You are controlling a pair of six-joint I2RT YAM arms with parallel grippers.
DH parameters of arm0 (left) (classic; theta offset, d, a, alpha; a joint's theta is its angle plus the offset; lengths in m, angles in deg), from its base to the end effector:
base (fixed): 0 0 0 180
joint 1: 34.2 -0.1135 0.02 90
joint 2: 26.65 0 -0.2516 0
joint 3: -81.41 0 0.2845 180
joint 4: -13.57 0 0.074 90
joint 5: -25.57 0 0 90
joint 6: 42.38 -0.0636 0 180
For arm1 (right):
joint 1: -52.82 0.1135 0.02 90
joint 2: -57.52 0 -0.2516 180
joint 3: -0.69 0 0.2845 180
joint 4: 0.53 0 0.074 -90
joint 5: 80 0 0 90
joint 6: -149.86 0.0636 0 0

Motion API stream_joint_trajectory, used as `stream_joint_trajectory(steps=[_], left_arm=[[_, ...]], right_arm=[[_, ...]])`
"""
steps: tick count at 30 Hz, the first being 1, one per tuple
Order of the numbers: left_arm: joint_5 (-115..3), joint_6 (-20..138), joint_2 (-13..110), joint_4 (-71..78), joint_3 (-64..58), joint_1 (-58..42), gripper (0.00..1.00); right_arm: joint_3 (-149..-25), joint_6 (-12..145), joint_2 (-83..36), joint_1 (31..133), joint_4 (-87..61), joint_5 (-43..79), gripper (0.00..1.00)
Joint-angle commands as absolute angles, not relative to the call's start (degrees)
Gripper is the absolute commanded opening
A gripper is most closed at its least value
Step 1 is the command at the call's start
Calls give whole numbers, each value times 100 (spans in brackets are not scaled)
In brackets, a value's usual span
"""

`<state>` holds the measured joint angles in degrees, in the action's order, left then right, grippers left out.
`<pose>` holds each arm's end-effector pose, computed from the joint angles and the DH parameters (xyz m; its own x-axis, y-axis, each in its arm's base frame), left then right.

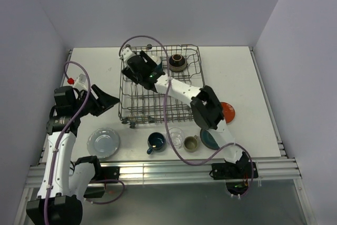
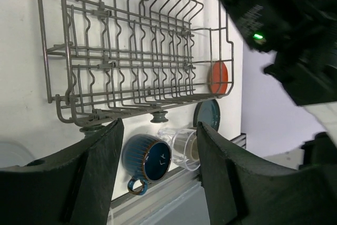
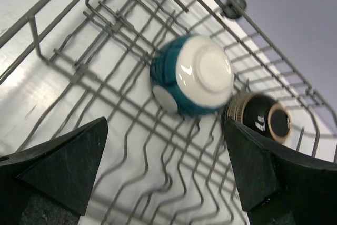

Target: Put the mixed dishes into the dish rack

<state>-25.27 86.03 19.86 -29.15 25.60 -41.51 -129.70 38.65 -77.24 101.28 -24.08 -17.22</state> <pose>0.2338 -0.0105 0.2741 -0.6916 -0.5744 -0.4379 -0.0071 0.6117 -0.7911 0.4171 0.4270 0.2093 -0.1456 -0.6495 -0.7463 -0.4830 0.7050 -0.5193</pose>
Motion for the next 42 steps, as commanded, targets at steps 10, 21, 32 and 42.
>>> stream_joint_trajectory(steps=[10,21,32,42], left_arm=[[-4561,9384,1827,-3122,2564,-1298,57],[-6651,10992,1703,-3121,3223,1307,52],[-8156,11476,3592,-3816,2599,2600,50],[-8280,11389,4480,-3447,2547,2715,48]], right_arm=[[-9791,8612,-3330,10159,-4284,-2658,100],[-5940,10854,1452,10387,-4372,-890,98],[-5211,11198,2974,10660,-4514,-353,96],[-5183,11225,3265,10661,-4628,-344,96]])
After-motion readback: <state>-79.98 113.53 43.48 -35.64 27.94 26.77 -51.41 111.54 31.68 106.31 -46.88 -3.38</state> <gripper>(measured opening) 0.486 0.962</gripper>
